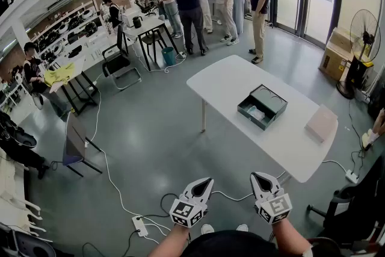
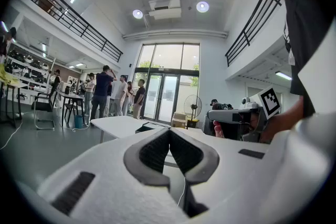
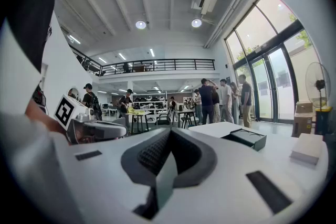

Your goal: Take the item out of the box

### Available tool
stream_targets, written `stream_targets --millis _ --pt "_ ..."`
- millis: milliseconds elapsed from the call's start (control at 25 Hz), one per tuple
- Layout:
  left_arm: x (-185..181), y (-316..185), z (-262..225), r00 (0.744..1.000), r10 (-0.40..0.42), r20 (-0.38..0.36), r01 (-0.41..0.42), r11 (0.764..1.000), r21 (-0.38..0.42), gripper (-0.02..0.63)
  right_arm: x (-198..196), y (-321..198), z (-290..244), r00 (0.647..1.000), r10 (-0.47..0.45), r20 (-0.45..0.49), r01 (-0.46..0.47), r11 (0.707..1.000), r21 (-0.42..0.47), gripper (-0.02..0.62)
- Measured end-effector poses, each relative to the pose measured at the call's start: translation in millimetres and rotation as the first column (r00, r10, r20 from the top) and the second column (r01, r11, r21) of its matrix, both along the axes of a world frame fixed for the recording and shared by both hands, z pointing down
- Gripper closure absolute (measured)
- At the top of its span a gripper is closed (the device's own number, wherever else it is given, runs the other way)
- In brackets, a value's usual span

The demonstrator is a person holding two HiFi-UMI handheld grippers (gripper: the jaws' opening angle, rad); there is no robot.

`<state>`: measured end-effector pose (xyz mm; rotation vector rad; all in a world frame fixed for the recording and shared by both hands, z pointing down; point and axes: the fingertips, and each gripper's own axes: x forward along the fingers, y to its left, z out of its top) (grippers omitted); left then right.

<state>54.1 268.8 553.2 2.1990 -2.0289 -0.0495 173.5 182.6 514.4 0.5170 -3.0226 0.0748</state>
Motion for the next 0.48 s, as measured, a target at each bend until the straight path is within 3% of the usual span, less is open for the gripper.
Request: stream_targets --millis 480 --pt "-10.6 8.4 -15.8 0.999 -0.001 0.038 0.0 1.0 0.027 0.597 -11.8 0.9 -21.5 0.999 0.038 0.034 -0.039 0.998 0.053 0.592"
